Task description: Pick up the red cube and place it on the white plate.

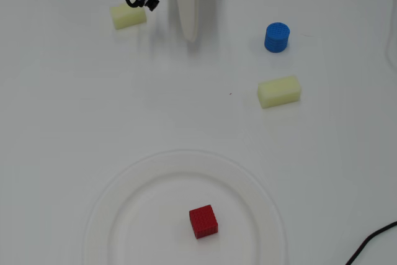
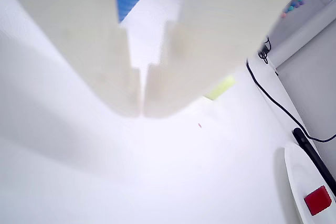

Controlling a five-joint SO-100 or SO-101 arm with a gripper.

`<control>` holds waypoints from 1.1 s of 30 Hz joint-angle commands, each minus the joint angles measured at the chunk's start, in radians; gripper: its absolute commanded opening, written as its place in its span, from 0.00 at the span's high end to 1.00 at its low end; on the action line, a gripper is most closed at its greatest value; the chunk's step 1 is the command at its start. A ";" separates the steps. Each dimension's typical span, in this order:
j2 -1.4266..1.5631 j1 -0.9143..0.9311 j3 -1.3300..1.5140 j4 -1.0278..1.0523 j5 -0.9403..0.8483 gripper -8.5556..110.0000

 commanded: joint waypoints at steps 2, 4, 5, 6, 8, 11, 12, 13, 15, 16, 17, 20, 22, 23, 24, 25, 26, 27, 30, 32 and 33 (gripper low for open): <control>0.008 0.006 0.015 -0.021 -0.009 0.93; 0.008 0.006 0.015 -0.021 -0.012 0.93; 0.008 0.006 0.015 -0.021 -0.011 0.93; 0.008 0.006 0.015 -0.021 -0.006 0.93; 0.008 0.006 0.015 -0.021 -0.011 0.91; 0.008 0.006 0.015 -0.021 -0.011 0.91; 0.008 0.006 0.015 -0.021 -0.011 0.91; 0.008 0.006 0.015 -0.021 -0.011 0.91; 0.008 0.006 0.015 -0.021 -0.011 0.91; 0.008 0.006 0.015 -0.021 -0.011 0.91; 0.008 0.006 0.015 -0.021 -0.011 0.91; 0.008 0.006 0.015 -0.021 -0.011 0.91; 0.008 0.006 0.015 -0.021 -0.011 0.91; 0.008 0.006 0.015 -0.021 -0.011 0.91; 0.008 0.006 0.015 -0.021 -0.011 0.91; 0.008 0.006 0.015 -0.021 -0.011 0.91; 0.008 0.006 0.015 -0.021 -0.011 0.91; 0.008 0.006 0.015 -0.021 -0.011 0.91; 0.008 0.006 0.015 -0.021 -0.011 0.91; 0.008 0.006 0.015 -0.021 -0.011 0.91; 0.008 0.006 0.015 -0.021 -0.011 0.91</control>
